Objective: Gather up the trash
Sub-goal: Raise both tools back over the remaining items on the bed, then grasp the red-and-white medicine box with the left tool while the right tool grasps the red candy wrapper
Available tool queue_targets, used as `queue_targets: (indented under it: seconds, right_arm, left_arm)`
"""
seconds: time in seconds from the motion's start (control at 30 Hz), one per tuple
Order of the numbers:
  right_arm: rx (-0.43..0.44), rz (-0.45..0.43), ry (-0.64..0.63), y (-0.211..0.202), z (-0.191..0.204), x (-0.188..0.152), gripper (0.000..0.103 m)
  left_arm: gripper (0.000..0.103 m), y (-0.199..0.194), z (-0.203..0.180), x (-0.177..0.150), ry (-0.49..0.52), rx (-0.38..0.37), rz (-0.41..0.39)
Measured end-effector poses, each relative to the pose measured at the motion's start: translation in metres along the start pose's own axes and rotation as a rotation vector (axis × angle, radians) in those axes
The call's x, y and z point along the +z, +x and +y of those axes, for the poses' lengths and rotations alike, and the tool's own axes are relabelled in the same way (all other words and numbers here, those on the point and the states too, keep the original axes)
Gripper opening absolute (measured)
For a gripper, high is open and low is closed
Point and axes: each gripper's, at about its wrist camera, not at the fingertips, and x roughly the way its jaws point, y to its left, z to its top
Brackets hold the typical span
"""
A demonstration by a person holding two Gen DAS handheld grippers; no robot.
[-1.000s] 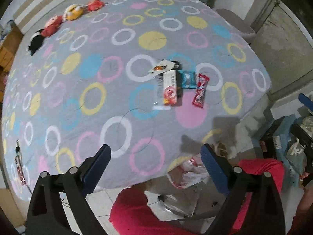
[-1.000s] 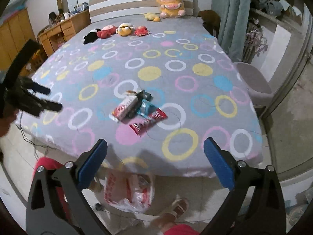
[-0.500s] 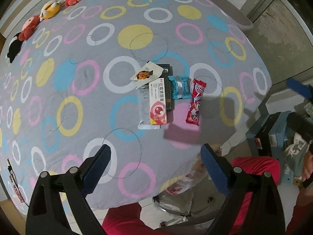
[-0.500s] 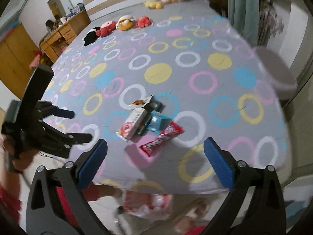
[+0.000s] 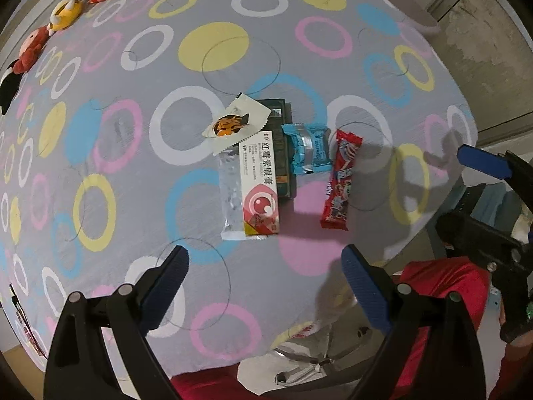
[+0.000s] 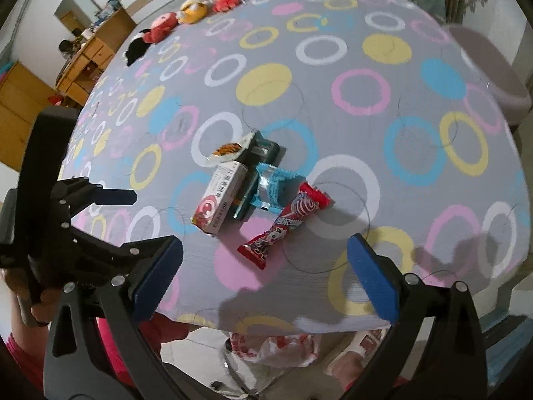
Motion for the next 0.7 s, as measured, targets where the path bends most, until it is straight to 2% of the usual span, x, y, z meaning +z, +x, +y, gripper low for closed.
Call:
queue_targets:
  seconds: [0.3, 0.43, 0.67, 0.7]
  right_arm:
    - [-0.009, 0.062, 0.066, 0.04, -0.017, 0.008, 0.096]
    - [0.009, 0.091, 0.096, 0.056, -0.022, 0.011, 0.096]
    - [0.004, 0.123, 0.17, 0.086, -0.037, 0.016, 0.096]
    - [0.004, 0.125, 0.174, 0.089, -0.038, 0.016, 0.096]
  left_arm:
    - [0.088, 0.032, 0.005, 0.01, -0.018, -0.023, 0.033]
    - [0.081, 0.044, 0.006, 0.014, -0.01, -0.034, 0.047]
    - [0.08, 0.057, 0.009, 0.024, -0.019, -0.039, 0.044]
    - [0.076, 0.058, 0.009, 0.025, -0.019, -0.042, 0.043]
